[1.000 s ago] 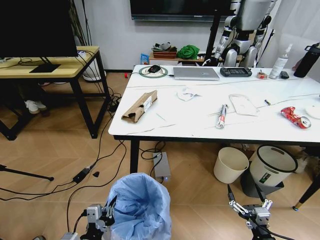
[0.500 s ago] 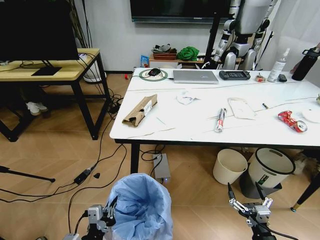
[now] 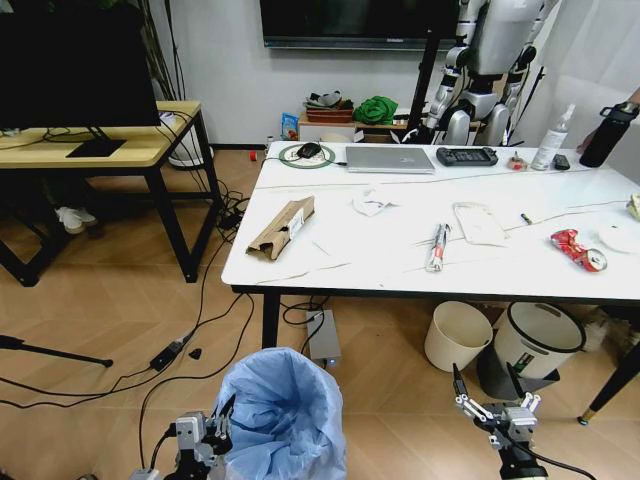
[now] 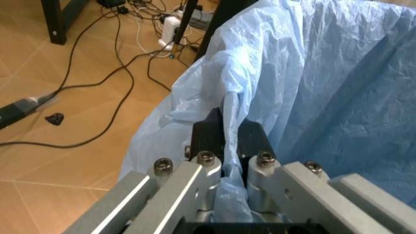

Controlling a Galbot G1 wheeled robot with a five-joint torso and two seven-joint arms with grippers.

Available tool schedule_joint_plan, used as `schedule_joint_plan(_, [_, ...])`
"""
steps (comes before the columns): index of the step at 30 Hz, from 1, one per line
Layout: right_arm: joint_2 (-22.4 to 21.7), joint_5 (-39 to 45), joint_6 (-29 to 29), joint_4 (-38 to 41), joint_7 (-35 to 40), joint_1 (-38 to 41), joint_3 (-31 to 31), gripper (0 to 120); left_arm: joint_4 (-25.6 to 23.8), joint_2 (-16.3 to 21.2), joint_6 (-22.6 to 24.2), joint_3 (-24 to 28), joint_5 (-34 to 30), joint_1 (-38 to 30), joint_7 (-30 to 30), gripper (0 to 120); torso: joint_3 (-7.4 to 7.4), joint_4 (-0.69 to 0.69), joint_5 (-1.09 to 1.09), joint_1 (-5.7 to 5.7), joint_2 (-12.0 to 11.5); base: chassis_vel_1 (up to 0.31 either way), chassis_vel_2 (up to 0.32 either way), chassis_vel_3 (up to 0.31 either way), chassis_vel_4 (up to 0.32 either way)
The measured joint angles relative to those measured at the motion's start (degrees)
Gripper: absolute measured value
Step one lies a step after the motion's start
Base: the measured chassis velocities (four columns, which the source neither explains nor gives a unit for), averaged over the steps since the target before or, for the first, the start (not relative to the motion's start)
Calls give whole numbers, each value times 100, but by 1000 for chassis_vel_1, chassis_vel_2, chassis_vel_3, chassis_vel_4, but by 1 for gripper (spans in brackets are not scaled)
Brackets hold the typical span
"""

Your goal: Pick up the trash bin and place the trash from the table into it.

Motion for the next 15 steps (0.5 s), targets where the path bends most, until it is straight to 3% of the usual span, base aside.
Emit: schedule_joint_plan(15, [0,99,-152,179,-11,-53,-22,100,-46,25,25,36,-18,-12,-45,0,209,0,0,168,378,0,0,0,0])
